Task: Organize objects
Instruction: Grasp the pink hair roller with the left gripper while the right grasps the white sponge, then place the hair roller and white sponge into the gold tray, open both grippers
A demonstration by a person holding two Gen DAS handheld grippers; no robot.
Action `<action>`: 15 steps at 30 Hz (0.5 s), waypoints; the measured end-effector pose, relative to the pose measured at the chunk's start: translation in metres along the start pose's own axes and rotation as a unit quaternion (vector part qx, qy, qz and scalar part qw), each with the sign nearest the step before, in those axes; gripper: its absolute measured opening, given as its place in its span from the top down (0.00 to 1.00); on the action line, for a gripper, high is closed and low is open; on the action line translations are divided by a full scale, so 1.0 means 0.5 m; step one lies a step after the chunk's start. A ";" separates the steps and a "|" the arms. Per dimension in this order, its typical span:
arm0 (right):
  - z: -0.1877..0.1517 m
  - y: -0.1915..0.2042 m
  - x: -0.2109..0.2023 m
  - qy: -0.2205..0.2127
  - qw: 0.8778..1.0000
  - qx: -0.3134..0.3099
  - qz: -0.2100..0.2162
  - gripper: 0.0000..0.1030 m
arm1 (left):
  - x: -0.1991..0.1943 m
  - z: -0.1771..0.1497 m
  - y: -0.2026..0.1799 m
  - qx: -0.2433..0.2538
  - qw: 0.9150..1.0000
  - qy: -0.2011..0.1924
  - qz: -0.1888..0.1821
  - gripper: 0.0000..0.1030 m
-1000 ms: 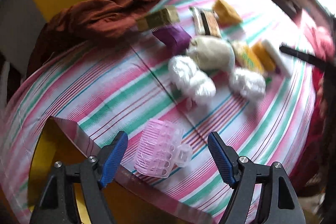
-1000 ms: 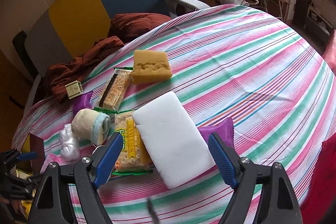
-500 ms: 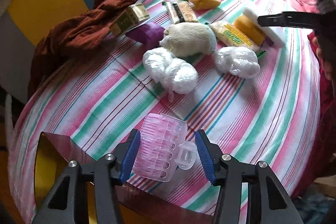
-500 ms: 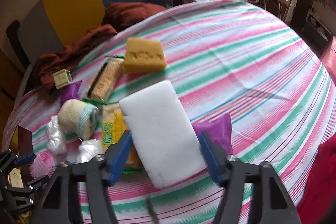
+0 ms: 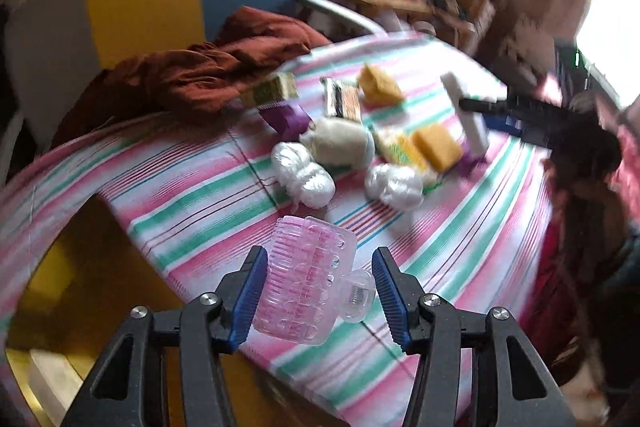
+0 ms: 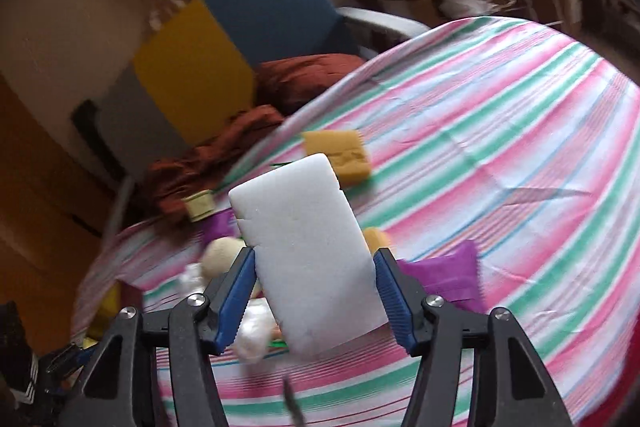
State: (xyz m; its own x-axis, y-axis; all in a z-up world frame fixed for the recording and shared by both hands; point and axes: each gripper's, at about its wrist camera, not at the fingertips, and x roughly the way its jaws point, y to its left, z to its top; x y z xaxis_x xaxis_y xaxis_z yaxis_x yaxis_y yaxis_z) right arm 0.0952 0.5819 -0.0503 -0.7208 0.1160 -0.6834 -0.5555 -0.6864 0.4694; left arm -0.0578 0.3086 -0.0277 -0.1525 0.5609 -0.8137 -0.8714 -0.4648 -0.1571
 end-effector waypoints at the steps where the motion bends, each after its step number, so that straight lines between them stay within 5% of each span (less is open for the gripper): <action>1: -0.002 0.013 0.001 0.002 1.000 -0.015 0.005 0.41 | -0.015 -0.007 0.007 -0.017 1.000 -0.008 0.000 0.47; 9: -0.044 0.137 0.012 0.052 0.991 -0.110 0.050 0.41 | -0.137 -0.088 0.100 -0.117 0.991 -0.055 0.039 0.46; 15: -0.124 0.303 0.015 0.088 0.976 -0.172 0.102 0.41 | -0.190 -0.171 0.200 -0.187 0.973 -0.073 0.111 0.46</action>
State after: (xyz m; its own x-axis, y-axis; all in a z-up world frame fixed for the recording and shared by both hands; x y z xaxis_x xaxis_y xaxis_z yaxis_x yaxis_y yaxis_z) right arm 0.0313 0.4344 -0.0188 -0.7027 -0.1527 -0.6949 -0.2143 -0.8859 0.4114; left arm -0.0904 0.1505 -0.0141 -0.4058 0.4973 -0.7668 -0.5830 -0.7870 -0.2019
